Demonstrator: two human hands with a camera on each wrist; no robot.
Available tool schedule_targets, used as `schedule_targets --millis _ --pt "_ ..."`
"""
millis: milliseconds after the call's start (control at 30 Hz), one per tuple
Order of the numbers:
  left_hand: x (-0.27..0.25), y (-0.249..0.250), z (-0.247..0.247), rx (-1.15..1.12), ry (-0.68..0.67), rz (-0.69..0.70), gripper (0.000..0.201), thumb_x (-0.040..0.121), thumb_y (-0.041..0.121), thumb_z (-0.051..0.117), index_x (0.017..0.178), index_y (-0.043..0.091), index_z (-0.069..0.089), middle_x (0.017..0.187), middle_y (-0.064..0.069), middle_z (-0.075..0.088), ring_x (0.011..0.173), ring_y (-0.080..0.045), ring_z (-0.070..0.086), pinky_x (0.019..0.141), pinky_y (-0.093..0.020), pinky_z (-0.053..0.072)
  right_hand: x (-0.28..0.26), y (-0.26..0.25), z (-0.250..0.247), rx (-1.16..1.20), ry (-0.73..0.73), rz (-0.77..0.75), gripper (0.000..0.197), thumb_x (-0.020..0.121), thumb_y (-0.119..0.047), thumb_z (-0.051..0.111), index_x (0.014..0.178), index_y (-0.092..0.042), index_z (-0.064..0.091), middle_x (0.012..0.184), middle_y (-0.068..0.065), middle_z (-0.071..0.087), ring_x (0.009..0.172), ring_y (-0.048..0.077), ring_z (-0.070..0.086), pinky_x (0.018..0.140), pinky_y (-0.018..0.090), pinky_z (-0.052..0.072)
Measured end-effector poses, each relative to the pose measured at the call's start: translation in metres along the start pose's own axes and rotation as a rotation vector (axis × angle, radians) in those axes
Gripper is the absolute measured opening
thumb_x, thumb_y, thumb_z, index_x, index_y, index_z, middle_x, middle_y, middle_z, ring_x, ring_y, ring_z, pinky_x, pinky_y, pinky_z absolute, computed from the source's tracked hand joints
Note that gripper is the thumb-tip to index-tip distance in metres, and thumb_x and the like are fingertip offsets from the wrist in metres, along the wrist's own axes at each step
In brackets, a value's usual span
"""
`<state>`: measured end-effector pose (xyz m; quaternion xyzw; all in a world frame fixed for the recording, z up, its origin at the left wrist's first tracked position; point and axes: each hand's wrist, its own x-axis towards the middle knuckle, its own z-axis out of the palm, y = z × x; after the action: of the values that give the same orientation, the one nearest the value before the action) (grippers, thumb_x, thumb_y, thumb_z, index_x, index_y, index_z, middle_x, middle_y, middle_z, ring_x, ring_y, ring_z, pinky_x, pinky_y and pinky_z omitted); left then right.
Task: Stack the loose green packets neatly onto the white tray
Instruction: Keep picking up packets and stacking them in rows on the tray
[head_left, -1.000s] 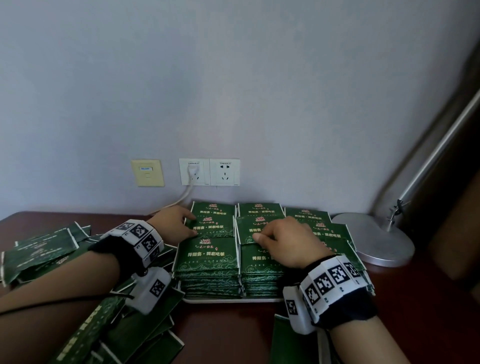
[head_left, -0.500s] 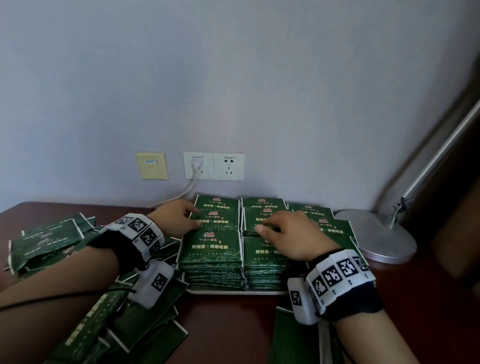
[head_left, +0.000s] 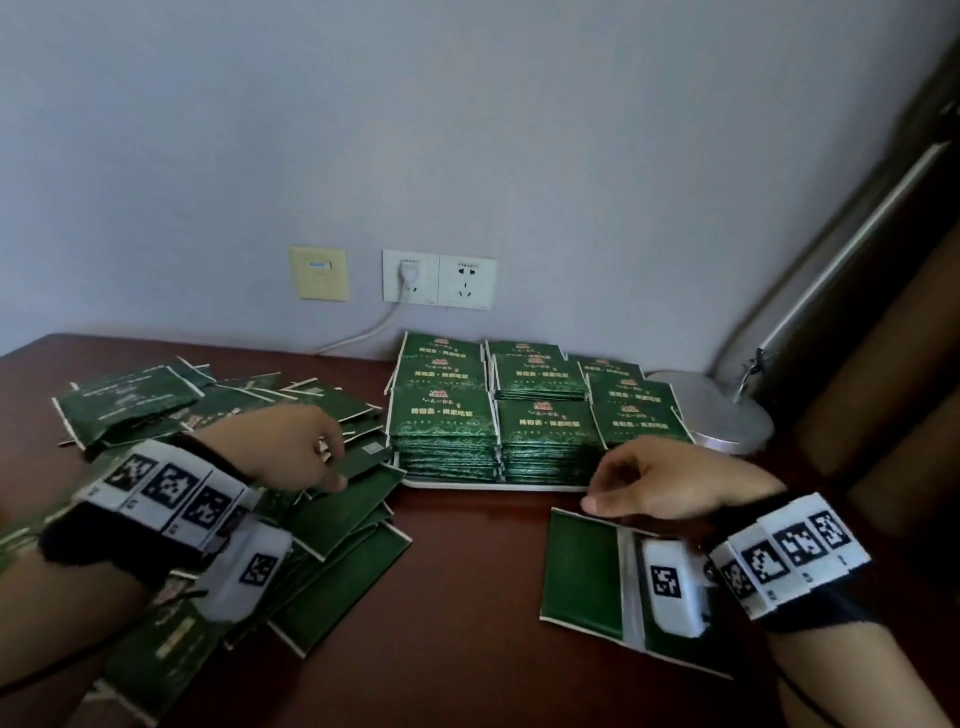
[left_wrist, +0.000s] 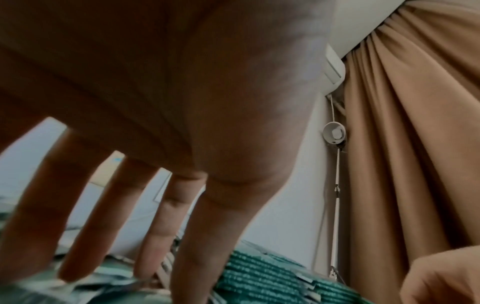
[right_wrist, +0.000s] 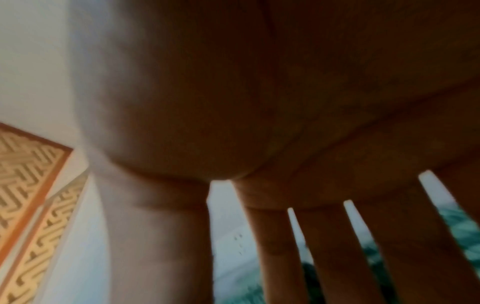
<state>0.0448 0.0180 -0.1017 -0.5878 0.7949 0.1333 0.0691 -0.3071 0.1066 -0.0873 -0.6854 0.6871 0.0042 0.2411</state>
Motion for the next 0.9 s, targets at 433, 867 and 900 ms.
schedule_targets --millis 433,867,900 --pt "-0.003 -0.013 0.027 0.056 -0.193 -0.028 0.106 0.060 0.074 0.076 0.149 0.053 0.021 0.163 0.003 0.010 0.144 -0.029 0.033 0.113 -0.048 0.036 0.003 0.044 0.039 -0.028 -0.001 0.078 0.058 0.054 -0.020 0.089 0.103 -0.035 0.061 0.101 -0.012 0.072 0.090 0.001 0.067 0.079 0.020 0.054" --pt "-0.008 0.024 0.012 0.189 -0.063 0.073 0.019 0.080 0.028 0.060 0.072 0.010 0.060 0.071 -0.004 0.061 0.066 -0.021 0.059 0.065 -0.033 0.055 -0.010 0.007 0.059 0.513 0.238 -0.416 0.038 0.082 0.015 0.067 0.073 -0.021 0.073 0.076 0.010 0.070 0.065 0.017 0.063 0.059 0.028 0.050" --pt "-0.007 0.024 0.011 0.182 -0.029 0.084 0.024 0.081 0.023 0.058 0.062 0.010 0.054 0.064 -0.004 0.057 0.062 -0.022 0.056 0.066 -0.035 0.057 -0.008 0.006 0.061 0.559 0.278 -0.429 0.037 0.082 0.017 0.065 0.074 -0.019 0.071 0.074 0.009 0.068 0.065 0.015 0.062 0.059 0.026 0.050"
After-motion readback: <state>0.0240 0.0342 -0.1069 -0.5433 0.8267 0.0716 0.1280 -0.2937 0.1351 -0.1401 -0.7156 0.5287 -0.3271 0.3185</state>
